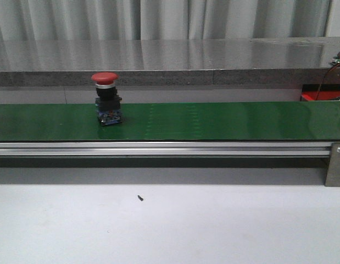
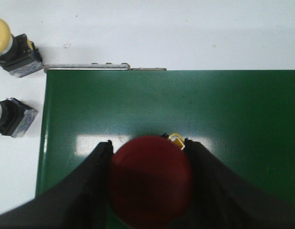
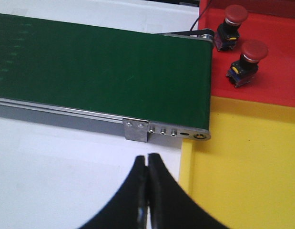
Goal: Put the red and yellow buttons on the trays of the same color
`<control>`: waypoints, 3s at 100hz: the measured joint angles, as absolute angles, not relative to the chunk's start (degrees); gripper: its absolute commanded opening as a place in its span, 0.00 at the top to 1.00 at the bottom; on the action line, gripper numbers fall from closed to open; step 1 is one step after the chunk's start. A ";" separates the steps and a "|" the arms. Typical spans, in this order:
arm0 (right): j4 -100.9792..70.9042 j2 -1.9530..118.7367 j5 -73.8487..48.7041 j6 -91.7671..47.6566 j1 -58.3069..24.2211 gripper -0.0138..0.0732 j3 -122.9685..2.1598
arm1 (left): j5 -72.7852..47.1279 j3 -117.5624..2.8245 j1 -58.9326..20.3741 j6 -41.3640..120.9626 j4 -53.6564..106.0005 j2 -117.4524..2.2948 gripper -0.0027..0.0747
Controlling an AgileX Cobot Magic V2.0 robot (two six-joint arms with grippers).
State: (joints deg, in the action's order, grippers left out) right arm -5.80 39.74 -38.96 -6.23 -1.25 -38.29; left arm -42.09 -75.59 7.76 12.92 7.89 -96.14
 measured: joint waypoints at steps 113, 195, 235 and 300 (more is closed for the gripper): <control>-5.80 39.74 -38.96 -6.23 -1.25 0.92 -38.29 | -44.25 -77.28 7.57 12.92 13.47 -95.43 0.20; -5.59 39.74 -36.01 -6.28 -1.25 0.92 -38.29 | -29.96 -60.05 -1.22 18.50 16.56 -66.01 0.45; -5.59 39.74 -33.32 -6.28 -1.25 0.92 -38.29 | -21.37 -37.60 -1.22 18.50 17.61 -48.71 0.99; -7.41 39.74 -33.55 -6.28 -1.25 0.64 -38.29 | -20.21 -30.89 -1.22 18.50 18.21 -41.06 0.99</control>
State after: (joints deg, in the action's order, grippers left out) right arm -7.41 39.74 -33.55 -6.28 -1.25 -38.29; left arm -20.21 -30.89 -1.22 18.50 18.21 -41.06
